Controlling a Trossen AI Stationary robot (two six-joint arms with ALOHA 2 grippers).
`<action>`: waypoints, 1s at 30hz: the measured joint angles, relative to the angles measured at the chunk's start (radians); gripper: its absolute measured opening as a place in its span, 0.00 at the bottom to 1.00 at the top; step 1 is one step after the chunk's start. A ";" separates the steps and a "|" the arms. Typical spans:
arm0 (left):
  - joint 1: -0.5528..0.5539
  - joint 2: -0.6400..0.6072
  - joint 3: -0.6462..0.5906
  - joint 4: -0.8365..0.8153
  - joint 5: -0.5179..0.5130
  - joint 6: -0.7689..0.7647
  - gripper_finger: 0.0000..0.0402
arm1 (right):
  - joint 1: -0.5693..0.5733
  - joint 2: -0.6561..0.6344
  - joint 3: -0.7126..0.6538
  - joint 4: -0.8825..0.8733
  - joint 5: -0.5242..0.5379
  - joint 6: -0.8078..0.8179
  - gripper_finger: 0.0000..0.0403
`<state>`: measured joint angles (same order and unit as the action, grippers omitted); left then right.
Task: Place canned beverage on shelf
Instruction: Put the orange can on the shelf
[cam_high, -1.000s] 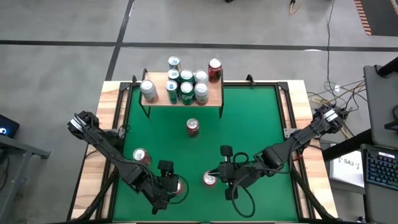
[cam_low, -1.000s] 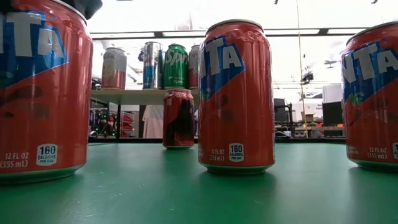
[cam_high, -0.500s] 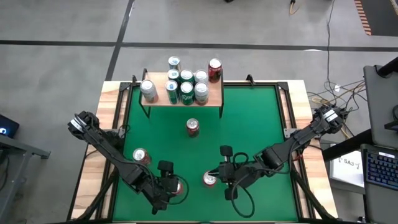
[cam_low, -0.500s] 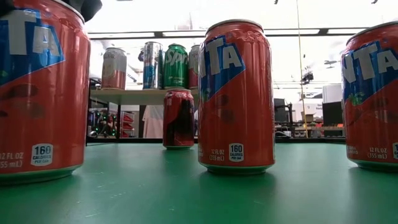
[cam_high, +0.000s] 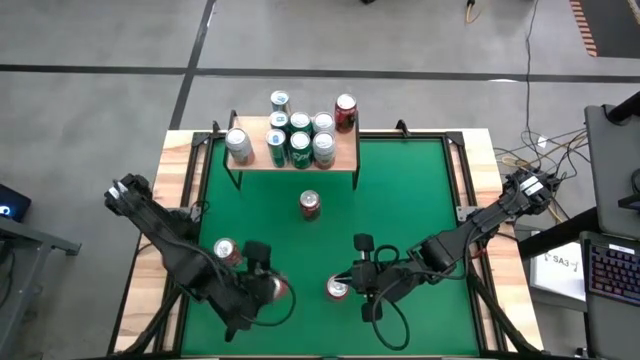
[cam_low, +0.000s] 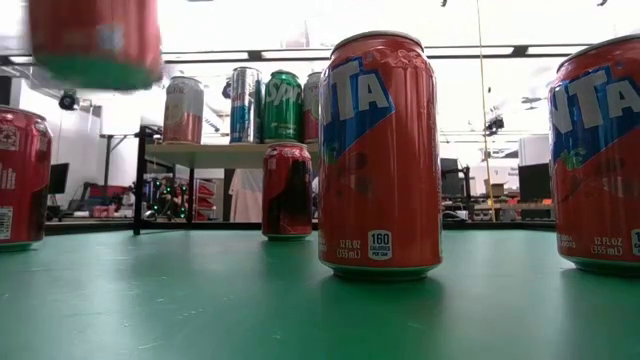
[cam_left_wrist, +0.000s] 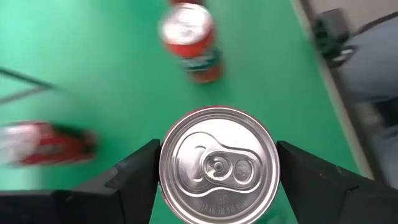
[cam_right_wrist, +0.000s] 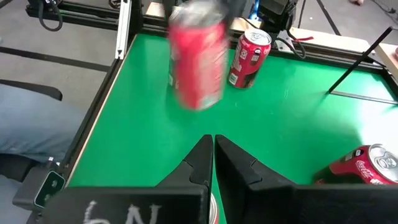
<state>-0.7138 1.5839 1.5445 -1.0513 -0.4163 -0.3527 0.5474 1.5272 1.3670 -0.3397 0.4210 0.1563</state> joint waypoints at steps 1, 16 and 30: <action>0.006 -0.004 0.047 -0.073 -0.025 0.009 0.67 | 0.000 0.000 0.000 0.000 0.000 -0.002 0.02; 0.363 -0.078 0.669 -0.524 -0.214 0.344 0.67 | -0.115 -0.060 -0.001 -0.007 -0.001 -0.230 0.02; 1.249 -0.092 0.785 -0.452 0.123 0.677 0.67 | -0.330 -0.170 -0.001 -0.049 -0.087 -0.387 0.02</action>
<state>0.5350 1.4914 2.3291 -1.5031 -0.2938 0.3240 0.2175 1.3574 1.3659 -0.3890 0.3339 -0.2307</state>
